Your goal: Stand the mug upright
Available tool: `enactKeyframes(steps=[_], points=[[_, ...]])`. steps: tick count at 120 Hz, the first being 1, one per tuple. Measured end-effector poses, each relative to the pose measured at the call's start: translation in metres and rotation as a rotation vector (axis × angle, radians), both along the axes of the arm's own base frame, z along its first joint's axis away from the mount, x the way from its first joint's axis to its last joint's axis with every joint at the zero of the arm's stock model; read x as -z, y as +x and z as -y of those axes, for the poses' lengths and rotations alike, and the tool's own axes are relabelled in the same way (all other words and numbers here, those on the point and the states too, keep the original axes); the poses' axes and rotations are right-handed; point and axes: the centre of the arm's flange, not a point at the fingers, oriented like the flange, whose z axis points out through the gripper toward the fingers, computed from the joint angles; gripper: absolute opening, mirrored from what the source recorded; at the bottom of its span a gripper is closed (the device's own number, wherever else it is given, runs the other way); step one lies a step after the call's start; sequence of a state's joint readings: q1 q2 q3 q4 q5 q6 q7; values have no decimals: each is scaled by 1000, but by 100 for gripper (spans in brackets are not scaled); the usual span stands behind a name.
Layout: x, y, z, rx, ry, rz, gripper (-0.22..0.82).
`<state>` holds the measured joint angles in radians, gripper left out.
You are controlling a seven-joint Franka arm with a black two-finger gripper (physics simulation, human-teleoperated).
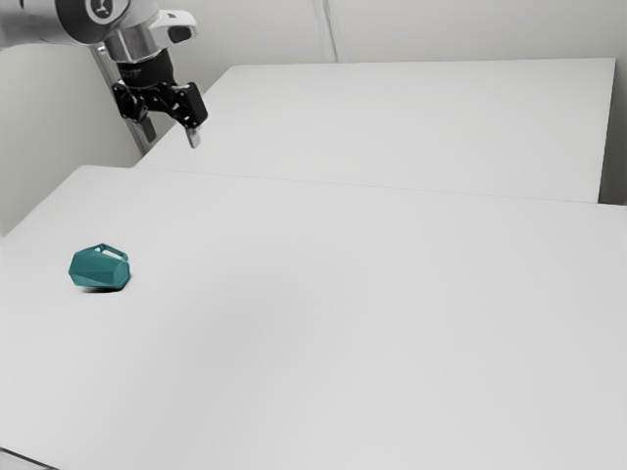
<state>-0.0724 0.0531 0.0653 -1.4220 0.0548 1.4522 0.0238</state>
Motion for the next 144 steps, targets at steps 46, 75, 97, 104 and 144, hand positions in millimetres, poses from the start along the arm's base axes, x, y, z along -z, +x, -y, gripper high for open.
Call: enactKeyframes(steps=[46,75,97,104,144], points=[[-9,-8,-24,-38,7,9,59],[-6,-24,-106,-162,3,-14,59],[1,-43,-181,-245,-9,-19,59],[5,-50,-205,-273,-11,-19,59],[48,-82,-316,-298,-90,64,59]])
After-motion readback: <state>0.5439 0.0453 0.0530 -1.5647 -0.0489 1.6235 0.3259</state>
